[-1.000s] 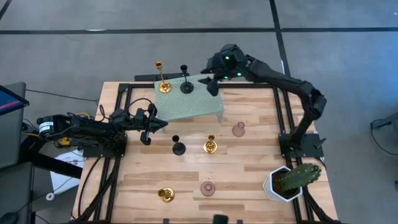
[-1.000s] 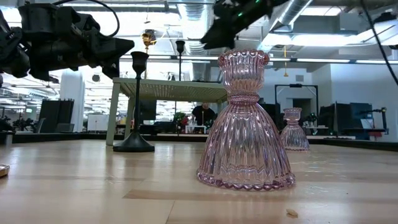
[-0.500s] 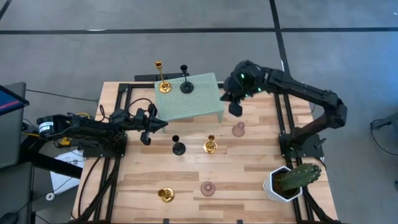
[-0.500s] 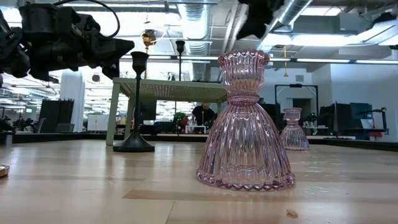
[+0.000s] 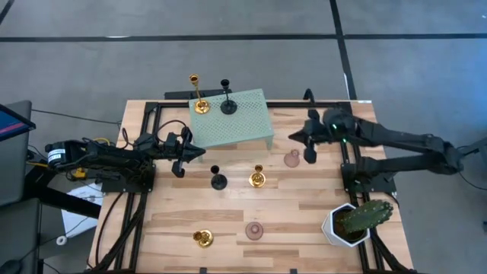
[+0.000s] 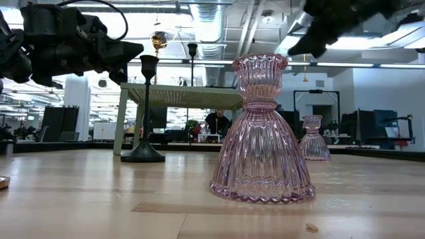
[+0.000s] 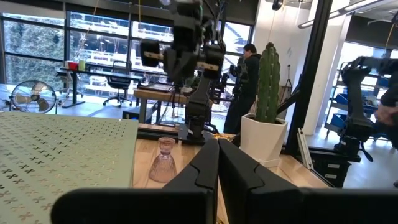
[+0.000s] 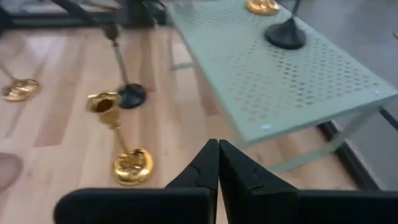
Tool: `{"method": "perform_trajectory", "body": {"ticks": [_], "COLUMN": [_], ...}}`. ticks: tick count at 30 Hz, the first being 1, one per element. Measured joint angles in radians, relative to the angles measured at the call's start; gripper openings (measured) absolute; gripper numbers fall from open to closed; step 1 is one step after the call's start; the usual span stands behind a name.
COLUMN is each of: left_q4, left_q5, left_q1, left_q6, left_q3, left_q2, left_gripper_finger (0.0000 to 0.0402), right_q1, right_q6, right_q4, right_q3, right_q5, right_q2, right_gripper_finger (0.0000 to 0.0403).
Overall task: Pick & Place candle stick holders
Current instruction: Put the top violet candle holder on the shelf
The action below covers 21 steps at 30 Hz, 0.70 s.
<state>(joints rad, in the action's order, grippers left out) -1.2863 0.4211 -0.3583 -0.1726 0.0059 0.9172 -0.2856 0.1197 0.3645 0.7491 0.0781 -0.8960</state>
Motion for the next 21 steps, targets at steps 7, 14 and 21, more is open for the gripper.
{"method": "perform_trajectory", "body": {"ticks": [7,14,21], "left_q4": [0.000,0.000,0.001], "left_q5": [0.000,0.000,0.000], "left_q1": [0.000,0.000,0.000], "left_q6": [0.010,0.011,0.011], "left_q3": [0.000,0.000,0.000], "left_q2": [0.000,0.000,0.000], "left_gripper_finger": [0.0010,0.0010,0.0010], "right_q1": [0.042,0.099,0.161], "right_q6": [-0.124,-0.173,-0.215], "right_q4": [-0.206,-0.370,-0.329], "right_q3": [-0.310,-0.520,-0.599], "right_q5": [-0.004,-0.001,0.000], "right_q2": [0.213,0.357,0.441], "right_gripper_finger": [0.0001,0.0001,0.0001]}}
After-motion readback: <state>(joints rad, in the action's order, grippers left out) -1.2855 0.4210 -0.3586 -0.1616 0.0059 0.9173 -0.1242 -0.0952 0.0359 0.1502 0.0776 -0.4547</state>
